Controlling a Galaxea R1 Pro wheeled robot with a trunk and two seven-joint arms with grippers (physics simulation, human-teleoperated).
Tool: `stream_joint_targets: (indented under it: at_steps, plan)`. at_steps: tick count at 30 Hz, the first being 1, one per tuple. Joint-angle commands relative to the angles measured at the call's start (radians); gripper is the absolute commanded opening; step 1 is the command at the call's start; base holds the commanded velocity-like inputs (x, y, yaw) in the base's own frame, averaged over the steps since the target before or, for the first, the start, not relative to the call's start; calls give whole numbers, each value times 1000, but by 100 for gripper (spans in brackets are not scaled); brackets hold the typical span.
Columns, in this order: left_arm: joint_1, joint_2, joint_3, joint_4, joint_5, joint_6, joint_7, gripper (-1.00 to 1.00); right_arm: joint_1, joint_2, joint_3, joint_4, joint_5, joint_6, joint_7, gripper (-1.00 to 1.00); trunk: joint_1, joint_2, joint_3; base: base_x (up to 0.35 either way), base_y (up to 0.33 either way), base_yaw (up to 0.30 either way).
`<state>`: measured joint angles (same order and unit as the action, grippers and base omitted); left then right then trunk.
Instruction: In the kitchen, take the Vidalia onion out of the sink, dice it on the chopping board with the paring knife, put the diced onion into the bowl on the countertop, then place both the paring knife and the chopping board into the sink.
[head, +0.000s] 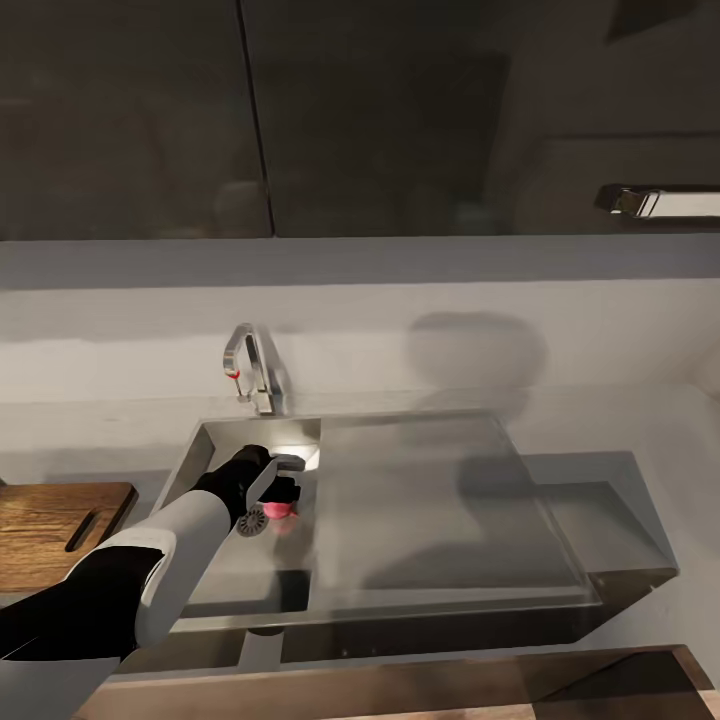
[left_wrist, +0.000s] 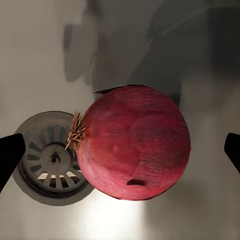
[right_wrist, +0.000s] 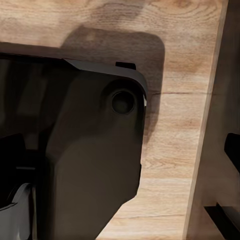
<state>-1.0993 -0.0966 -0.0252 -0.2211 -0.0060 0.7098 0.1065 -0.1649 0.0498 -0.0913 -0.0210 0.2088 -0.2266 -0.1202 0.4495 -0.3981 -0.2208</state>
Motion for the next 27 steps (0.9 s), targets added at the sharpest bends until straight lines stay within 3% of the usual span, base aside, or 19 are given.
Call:
stream_joint_targets:
  at_steps: [1,14,27]
  plan:
    - [-1,0,-2,-1,0,5,2,100,-1,0,-8,1,11,-3,-4,100,1,-2,-2,5,-2,0]
    - [-1,0,-2,-1,0,5,2,100,-1,0,-8,1,10,-2,-4,100,1,-2,-3,1,0,0]
    - [-1,0,-2,9,0,5,2,100,-1,1,-8,1,10,-2,-4,100,1,-2,-21,0,0,0]
